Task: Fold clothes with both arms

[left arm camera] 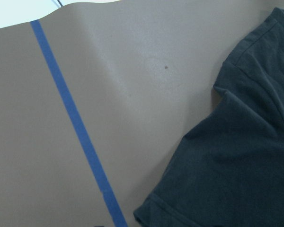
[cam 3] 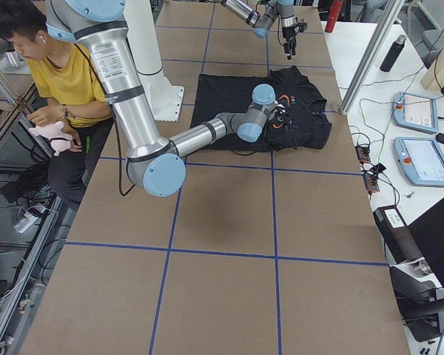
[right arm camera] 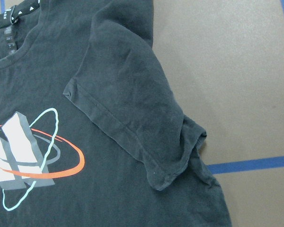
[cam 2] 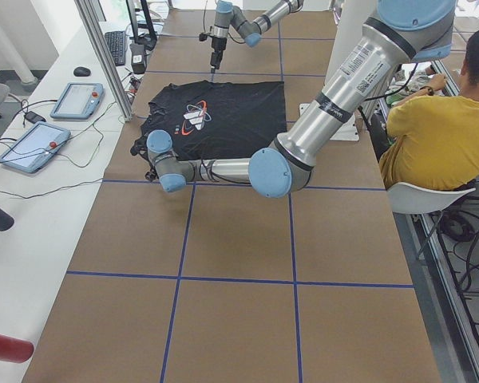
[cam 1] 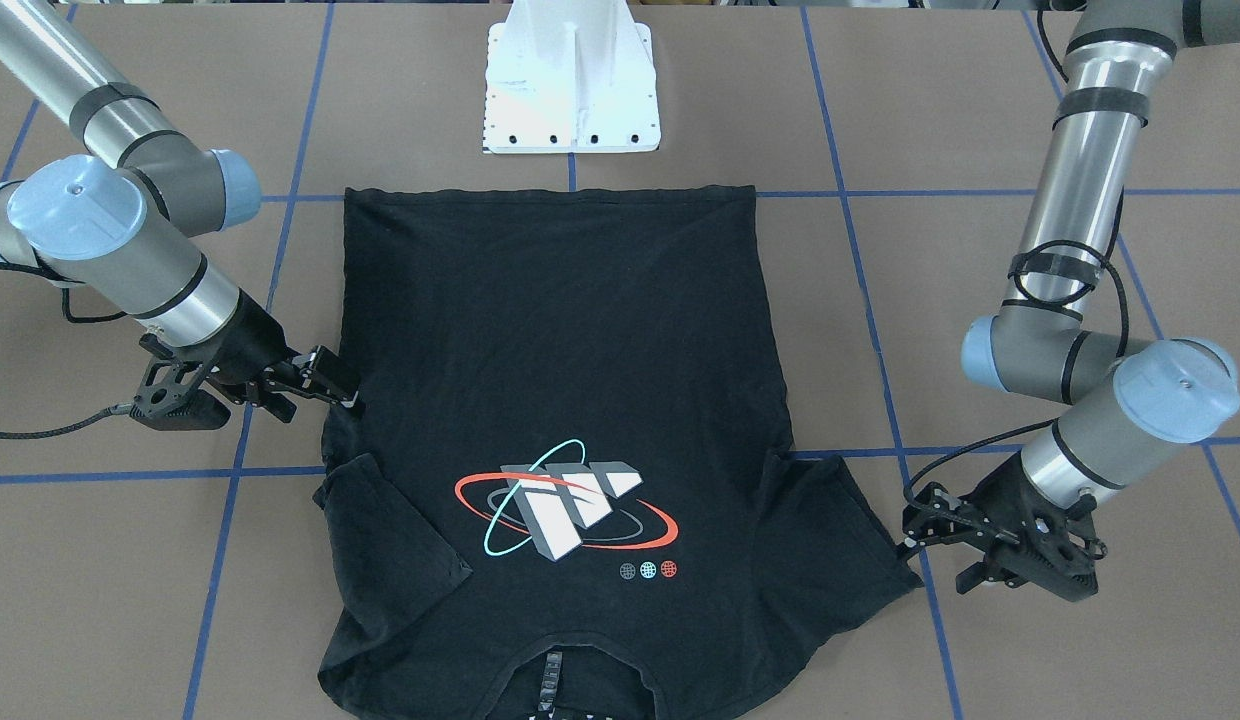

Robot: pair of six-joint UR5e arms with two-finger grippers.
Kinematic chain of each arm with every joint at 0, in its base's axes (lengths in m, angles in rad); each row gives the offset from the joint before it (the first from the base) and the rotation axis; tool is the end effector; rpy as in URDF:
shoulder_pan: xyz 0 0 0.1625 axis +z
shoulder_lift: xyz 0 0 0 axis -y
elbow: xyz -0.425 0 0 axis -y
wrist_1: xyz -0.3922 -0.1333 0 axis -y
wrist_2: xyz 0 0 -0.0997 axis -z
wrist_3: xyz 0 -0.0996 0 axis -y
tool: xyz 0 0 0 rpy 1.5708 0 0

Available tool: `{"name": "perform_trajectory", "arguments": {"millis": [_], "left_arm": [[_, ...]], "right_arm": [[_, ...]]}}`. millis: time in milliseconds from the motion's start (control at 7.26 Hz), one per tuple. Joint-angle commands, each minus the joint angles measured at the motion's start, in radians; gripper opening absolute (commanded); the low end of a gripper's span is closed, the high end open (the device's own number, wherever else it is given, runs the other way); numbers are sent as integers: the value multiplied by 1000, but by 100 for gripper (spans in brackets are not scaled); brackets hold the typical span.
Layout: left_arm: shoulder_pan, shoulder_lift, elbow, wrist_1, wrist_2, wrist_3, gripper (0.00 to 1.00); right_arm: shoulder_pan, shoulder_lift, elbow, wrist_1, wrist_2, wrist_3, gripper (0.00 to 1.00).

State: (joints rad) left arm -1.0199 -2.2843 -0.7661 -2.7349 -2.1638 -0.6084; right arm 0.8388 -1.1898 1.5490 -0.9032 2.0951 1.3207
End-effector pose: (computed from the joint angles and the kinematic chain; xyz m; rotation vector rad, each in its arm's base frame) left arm 0.3468 -0.7128 0.4714 0.5767 1.0153 0.2669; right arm -0.3728 -0.5397 0.3785 0.1111 -1.1042 0.2583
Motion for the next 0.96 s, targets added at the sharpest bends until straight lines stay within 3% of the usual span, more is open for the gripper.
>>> {"name": "perform_trajectory", "arguments": {"millis": [0,551,689,826], "left_arm": [[29,-23,39,-12,45,-10,74],[47,-46,94,-14,76,-10,55],[47,-47,94,-14,76,-10,31],[47,-47,94,-15,76,-10,0]], "right_arm": [[-10,-1,0,1,-18,0,100],[-10,1,0,1,-20,0,100],[-12,-1,3,1,-20,0,100],[-12,-1,6,1,-20,0,100]]}}
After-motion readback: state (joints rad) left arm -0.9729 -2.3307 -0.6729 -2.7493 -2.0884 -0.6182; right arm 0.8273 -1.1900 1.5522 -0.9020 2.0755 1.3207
